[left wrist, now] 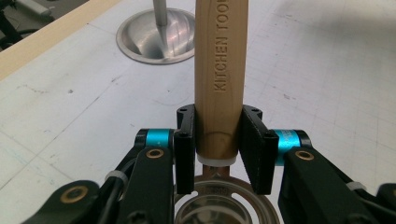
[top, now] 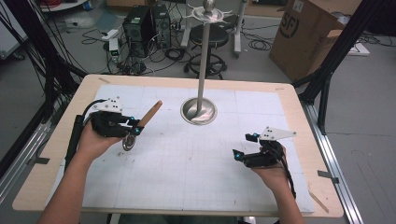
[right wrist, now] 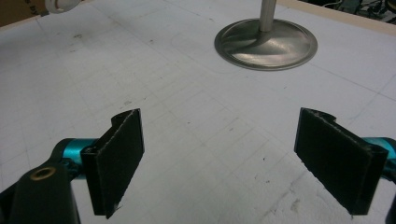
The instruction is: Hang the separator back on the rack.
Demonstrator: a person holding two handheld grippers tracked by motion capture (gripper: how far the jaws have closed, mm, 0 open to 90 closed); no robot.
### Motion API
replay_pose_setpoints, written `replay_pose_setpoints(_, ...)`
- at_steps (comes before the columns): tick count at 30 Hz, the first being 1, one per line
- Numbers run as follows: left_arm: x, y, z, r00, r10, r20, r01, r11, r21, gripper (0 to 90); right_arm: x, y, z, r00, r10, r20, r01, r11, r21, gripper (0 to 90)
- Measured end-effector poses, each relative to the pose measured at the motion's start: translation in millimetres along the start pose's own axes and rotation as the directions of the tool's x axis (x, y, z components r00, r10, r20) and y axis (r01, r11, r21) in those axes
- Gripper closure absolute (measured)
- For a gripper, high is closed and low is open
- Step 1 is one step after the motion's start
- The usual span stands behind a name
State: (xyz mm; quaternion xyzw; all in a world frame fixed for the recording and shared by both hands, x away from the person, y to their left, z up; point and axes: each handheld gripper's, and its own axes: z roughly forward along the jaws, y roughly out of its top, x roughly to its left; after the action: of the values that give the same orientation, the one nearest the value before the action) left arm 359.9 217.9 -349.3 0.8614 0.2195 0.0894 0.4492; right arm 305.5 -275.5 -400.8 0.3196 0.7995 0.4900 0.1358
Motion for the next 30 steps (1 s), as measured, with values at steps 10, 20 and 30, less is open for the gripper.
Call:
replay_pose_setpoints(10, -4.1, 5.3, -1.3, 0.9999, -0.017, 0.000, 0.017, 0.9947, -0.102, 68.6, -3.0, 0.6, 0.3, 1.0000, -0.001, 0.002, 0.001, 1.000, -0.004, 15.0)
replay_pose_setpoints(20, -4.9, 12.6, -1.6, 0.9968, -0.076, 0.026, 0.080, 0.9677, -0.239, 68.6, 0.7, -0.4, 0.7, 0.9999, -0.012, -0.007, 0.012, 1.000, 0.010, 15.0)
replay_pose_setpoints(30, 1.4, 27.4, 0.1, 0.9981, -0.044, 0.043, 0.054, 0.9582, -0.281, 68.6, -2.7, -4.6, -3.4, 1.0000, -0.004, 0.008, 0.004, 1.000, 0.015, 15.0)
